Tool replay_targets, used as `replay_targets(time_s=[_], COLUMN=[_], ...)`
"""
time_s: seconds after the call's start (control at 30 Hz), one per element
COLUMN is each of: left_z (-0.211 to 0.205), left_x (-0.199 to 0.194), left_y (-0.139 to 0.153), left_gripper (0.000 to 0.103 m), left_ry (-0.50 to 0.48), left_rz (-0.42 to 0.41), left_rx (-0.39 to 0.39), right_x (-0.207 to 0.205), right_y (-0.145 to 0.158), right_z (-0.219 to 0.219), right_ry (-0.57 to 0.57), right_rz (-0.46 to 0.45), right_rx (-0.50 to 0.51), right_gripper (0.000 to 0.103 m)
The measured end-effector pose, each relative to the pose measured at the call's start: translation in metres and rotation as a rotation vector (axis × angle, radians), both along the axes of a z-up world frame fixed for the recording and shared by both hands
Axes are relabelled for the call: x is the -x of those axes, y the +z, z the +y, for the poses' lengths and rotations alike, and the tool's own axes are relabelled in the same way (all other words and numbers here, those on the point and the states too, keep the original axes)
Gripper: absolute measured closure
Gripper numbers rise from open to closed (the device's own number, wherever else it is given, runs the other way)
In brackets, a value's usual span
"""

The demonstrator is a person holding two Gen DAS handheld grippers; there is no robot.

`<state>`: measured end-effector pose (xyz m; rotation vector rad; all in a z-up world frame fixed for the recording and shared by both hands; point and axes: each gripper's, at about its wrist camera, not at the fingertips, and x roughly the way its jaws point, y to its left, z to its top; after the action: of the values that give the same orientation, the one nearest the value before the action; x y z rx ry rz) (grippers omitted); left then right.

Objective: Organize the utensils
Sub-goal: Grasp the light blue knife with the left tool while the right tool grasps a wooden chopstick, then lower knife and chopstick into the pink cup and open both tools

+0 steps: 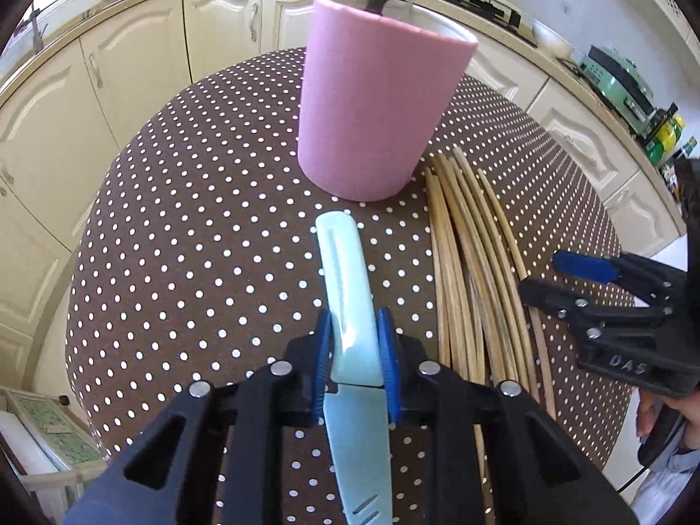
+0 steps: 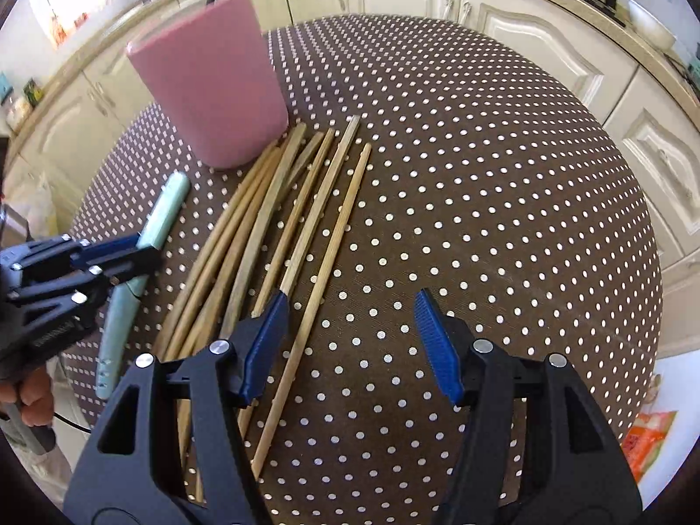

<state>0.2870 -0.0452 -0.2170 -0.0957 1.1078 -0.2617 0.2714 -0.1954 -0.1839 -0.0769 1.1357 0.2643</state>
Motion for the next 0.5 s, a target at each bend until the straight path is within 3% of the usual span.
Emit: replay_targets(time_s=[0.07, 0.1, 0.17, 0.23, 0.33, 0.5], left_z=[0.006, 0.013, 0.016, 0.017, 0.021, 0.028], left_x=[-0.002, 0.002, 0.005, 0.007, 0.014, 0.028], left_y=[-0.003, -0.004, -0.003, 0.0, 0.006, 0.025], left_gripper=[0.082, 0.083, 0.083, 0.083, 0.083, 0.083], left_ry=[0.009, 0.011, 0.014, 0.017, 0.015, 0.003], left_rz=[-0.006, -0.008, -0.013, -0.024, -0.049, -0.111], left_rx=[0.014, 0.019, 0.03, 0.043, 0.058, 0.091], right_x=[-0.002, -0.003, -0.005, -0.006, -0.008, -0.002], right_y=[0.0, -0.001, -0.001, -0.001, 0.0, 0.007], right_z=[0.003, 0.005, 0.007, 0.007, 0.006, -0.003], right_ry=[0.015, 0.018, 0.022, 0.021, 0.014, 0.005], right_rz=[0.013, 0.017, 0.014, 0.012, 0.005, -0.042], right_rx=[-0.005, 0.008, 0.024, 0.026, 0.007, -0.048], right_gripper=[0.062, 0.081, 0.082, 0.093, 0.097, 0.098])
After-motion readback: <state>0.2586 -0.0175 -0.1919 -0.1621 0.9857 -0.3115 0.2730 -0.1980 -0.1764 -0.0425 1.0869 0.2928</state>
